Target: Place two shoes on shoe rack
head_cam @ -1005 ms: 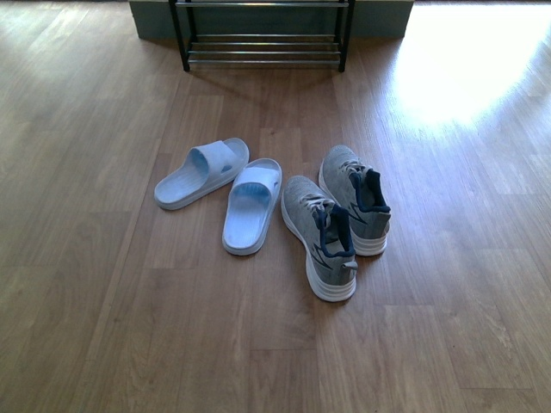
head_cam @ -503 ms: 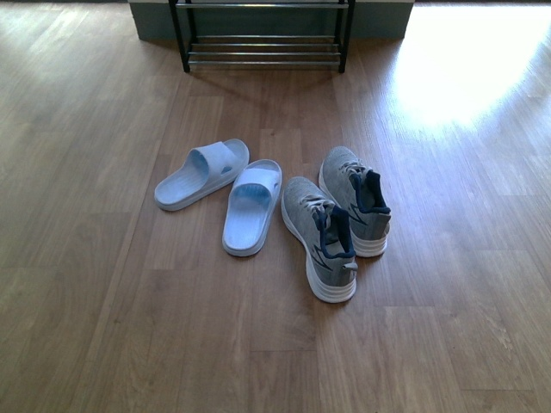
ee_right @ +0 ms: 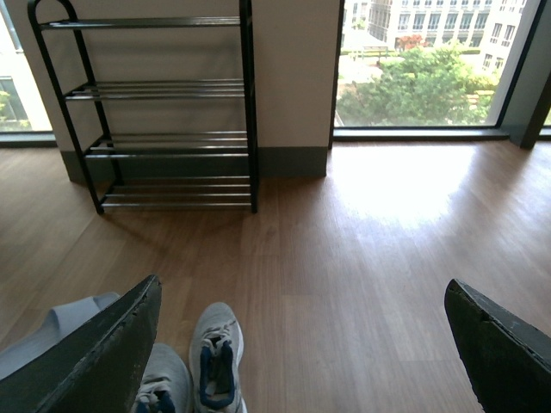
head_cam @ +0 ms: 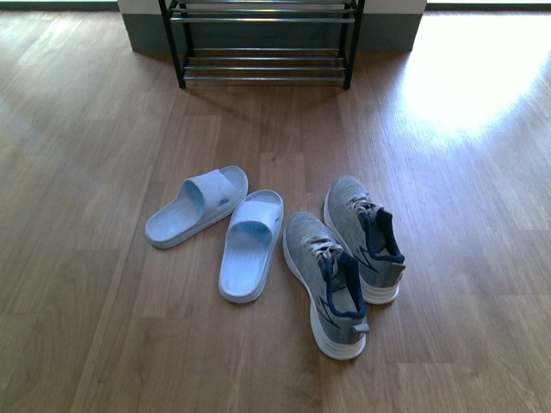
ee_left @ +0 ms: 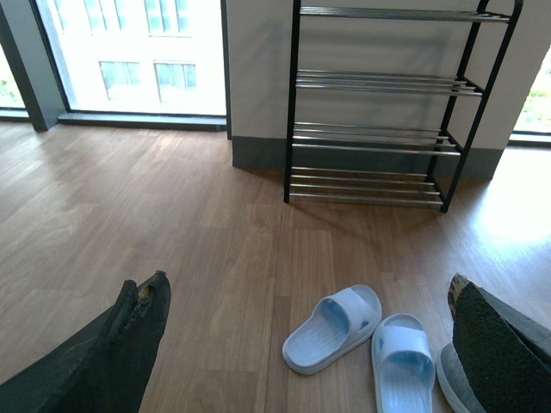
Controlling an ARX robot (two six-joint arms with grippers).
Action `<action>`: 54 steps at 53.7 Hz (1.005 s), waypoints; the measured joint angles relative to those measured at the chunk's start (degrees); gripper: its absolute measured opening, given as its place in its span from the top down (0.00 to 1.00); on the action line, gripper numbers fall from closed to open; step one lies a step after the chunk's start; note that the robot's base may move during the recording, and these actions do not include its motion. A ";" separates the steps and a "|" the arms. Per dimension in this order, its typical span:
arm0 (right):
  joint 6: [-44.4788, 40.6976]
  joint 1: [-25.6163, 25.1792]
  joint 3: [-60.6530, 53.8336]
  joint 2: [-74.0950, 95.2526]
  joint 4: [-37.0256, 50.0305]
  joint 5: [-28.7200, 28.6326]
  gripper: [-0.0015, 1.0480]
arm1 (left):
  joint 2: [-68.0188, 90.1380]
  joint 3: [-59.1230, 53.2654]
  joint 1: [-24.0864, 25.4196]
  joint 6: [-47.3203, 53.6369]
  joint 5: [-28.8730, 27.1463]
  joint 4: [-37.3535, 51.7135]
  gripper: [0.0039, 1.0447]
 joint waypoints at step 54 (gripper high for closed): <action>-0.70 2.84 25.66 96.26 34.34 -1.46 0.09 | 0.00 0.00 0.00 0.00 0.00 0.00 0.09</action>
